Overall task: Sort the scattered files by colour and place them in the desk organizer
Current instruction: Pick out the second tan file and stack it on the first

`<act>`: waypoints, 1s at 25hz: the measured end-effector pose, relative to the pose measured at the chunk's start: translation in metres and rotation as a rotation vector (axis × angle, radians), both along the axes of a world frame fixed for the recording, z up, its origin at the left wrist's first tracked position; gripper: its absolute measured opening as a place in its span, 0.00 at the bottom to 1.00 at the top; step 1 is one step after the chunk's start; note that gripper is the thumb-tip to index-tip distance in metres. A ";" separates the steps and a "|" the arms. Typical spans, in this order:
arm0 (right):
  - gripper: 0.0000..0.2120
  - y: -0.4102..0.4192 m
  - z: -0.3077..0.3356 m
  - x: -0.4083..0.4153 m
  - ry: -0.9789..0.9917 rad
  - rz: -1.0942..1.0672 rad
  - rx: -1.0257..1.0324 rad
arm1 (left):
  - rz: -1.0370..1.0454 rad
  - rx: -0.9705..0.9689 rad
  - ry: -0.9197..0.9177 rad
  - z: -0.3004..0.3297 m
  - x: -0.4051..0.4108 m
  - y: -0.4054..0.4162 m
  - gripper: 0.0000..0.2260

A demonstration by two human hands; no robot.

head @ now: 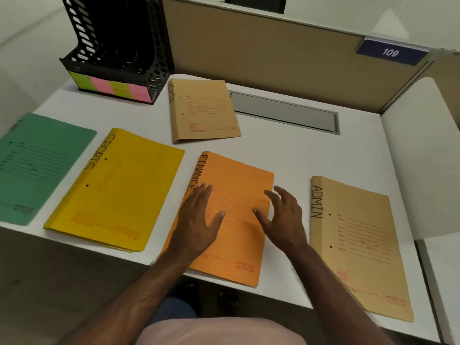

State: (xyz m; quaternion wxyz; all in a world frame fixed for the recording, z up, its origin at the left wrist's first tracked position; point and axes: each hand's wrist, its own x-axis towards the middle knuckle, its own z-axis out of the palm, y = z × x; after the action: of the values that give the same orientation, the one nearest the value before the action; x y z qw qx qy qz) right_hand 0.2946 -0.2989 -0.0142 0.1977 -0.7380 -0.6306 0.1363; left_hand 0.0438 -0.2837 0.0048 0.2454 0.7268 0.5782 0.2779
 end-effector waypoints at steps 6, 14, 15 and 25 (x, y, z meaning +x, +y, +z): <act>0.33 0.039 -0.010 -0.015 -0.018 -0.038 -0.044 | 0.000 0.005 -0.016 -0.009 -0.018 0.053 0.32; 0.33 0.140 -0.008 -0.059 -0.022 -0.108 -0.096 | 0.089 -0.123 -0.089 -0.017 -0.052 0.161 0.31; 0.34 0.155 -0.008 -0.065 -0.027 -0.103 -0.111 | 0.114 -0.150 -0.102 -0.018 -0.053 0.174 0.31; 0.37 0.292 -0.013 -0.090 -0.005 -0.092 -0.174 | 0.333 -0.296 -0.243 -0.021 -0.058 0.288 0.28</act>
State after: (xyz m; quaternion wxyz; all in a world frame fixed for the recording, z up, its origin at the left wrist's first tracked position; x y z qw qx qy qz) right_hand 0.2047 -0.0070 -0.0269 0.1376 -0.7810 -0.5821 0.1795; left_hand -0.0141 0.0042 -0.0157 0.3678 0.5390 0.6906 0.3119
